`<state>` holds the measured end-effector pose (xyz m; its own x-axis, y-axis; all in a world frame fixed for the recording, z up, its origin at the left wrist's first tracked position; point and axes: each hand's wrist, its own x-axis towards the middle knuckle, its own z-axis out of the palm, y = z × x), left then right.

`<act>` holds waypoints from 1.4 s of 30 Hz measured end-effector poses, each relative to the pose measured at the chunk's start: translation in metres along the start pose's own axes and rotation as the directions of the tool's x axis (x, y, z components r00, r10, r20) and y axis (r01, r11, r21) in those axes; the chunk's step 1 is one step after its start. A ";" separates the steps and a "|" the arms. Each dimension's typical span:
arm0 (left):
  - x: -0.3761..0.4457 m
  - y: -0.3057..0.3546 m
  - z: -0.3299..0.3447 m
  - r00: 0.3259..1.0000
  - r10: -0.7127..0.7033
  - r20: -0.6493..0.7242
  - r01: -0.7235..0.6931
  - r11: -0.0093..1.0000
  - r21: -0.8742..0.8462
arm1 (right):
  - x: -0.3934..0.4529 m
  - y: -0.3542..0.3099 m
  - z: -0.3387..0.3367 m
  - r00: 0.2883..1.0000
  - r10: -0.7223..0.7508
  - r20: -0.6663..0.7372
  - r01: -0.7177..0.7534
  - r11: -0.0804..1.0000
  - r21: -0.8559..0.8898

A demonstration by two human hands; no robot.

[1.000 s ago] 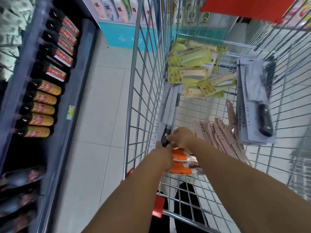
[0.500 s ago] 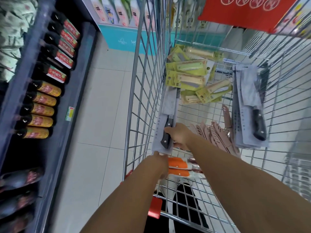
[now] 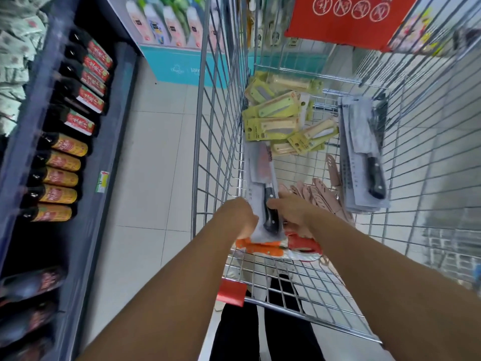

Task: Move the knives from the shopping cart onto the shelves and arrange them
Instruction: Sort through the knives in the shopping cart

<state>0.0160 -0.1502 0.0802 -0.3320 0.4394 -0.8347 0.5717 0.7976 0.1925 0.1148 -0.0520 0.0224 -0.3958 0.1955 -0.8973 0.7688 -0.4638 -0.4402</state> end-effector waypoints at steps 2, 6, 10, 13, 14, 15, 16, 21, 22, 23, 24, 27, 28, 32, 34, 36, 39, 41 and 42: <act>0.003 0.006 0.006 0.998 -0.053 -0.022 0.045 0.965 -0.259 | -0.010 0.002 -0.002 0.999 0.020 0.042 -0.022 0.998 0.056; 0.006 0.014 0.014 0.991 -0.094 -0.096 0.040 0.888 -0.457 | -0.030 0.008 -0.009 0.979 0.093 0.182 -0.112 0.989 0.097; 0.001 0.018 0.013 0.995 -0.046 -0.088 0.007 0.916 -0.402 | -0.052 0.007 -0.019 0.969 0.092 0.228 -0.122 0.985 0.123; -0.008 0.029 0.003 0.998 0.009 -0.069 -0.037 0.904 -0.426 | -0.067 -0.002 -0.028 0.977 0.053 0.208 -0.084 0.986 0.143; -0.012 0.034 -0.001 0.998 0.025 -0.064 -0.050 0.904 -0.425 | -0.074 -0.006 -0.031 0.979 0.045 0.200 -0.076 0.986 0.151; -0.015 0.038 -0.005 0.998 0.037 -0.054 -0.056 0.904 -0.424 | -0.081 -0.011 -0.034 0.979 0.044 0.197 -0.074 0.986 0.147; -0.019 0.042 -0.009 0.999 0.040 -0.031 -0.049 0.898 -0.437 | -0.088 -0.016 -0.037 0.980 0.041 0.196 -0.067 0.990 0.127; -0.029 0.064 -0.020 0.997 0.077 -0.027 -0.078 0.799 -0.596 | -0.123 -0.035 -0.054 0.989 0.035 0.145 -0.048 0.995 0.087; -0.028 0.069 -0.022 0.993 0.093 -0.066 -0.114 0.818 -0.563 | -0.126 -0.036 -0.058 0.995 0.016 0.098 -0.024 0.996 0.084; -0.026 0.076 -0.024 0.987 0.111 -0.113 -0.154 0.837 -0.526 | -0.126 -0.036 -0.061 1.000 -0.018 0.025 0.017 0.998 0.053; -0.023 0.083 -0.027 0.981 0.120 -0.155 -0.182 0.846 -0.502 | -0.125 -0.036 -0.064 0.996 -0.069 -0.063 0.069 0.998 0.004; -0.008 0.102 -0.031 0.952 0.175 -0.251 -0.275 0.849 -0.452 | -0.119 -0.036 -0.069 0.924 -0.235 -0.303 0.206 0.971 -0.123; -0.004 0.108 -0.031 0.946 0.192 -0.261 -0.295 0.843 -0.450 | -0.116 -0.036 -0.070 0.889 -0.291 -0.354 0.236 0.953 -0.191; 0.019 0.129 -0.025 0.928 0.269 -0.257 -0.362 0.812 -0.459 | -0.086 -0.026 -0.086 0.756 -0.407 -0.512 0.219 0.895 -0.388; 0.033 0.142 -0.020 0.923 0.300 -0.241 -0.379 0.816 -0.437 | -0.066 -0.021 -0.097 0.676 -0.423 -0.603 0.155 0.882 -0.445; 0.044 0.155 -0.018 0.917 0.332 -0.222 -0.398 0.807 -0.437 | -0.051 -0.017 -0.108 0.629 -0.420 -0.654 0.057 0.864 -0.500; 0.058 0.172 -0.013 0.903 0.367 -0.223 -0.429 0.796 -0.426 | -0.037 -0.014 -0.127 0.568 -0.449 -0.690 -0.002 0.837 -0.547; 0.066 0.181 -0.009 0.899 0.378 -0.222 -0.438 0.788 -0.432 | -0.026 -0.013 -0.140 0.543 -0.464 -0.700 -0.025 0.824 -0.566; 0.072 0.187 -0.007 0.900 0.378 -0.217 -0.436 0.786 -0.438 | -0.021 -0.013 -0.148 0.539 -0.455 -0.709 -0.036 0.829 -0.558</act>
<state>0.0939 0.0337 0.0603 -0.2452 0.7867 -0.5666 0.2655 0.6166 0.7412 0.1871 0.0780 0.0418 -0.2065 0.9290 -0.3070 0.9319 0.0911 -0.3511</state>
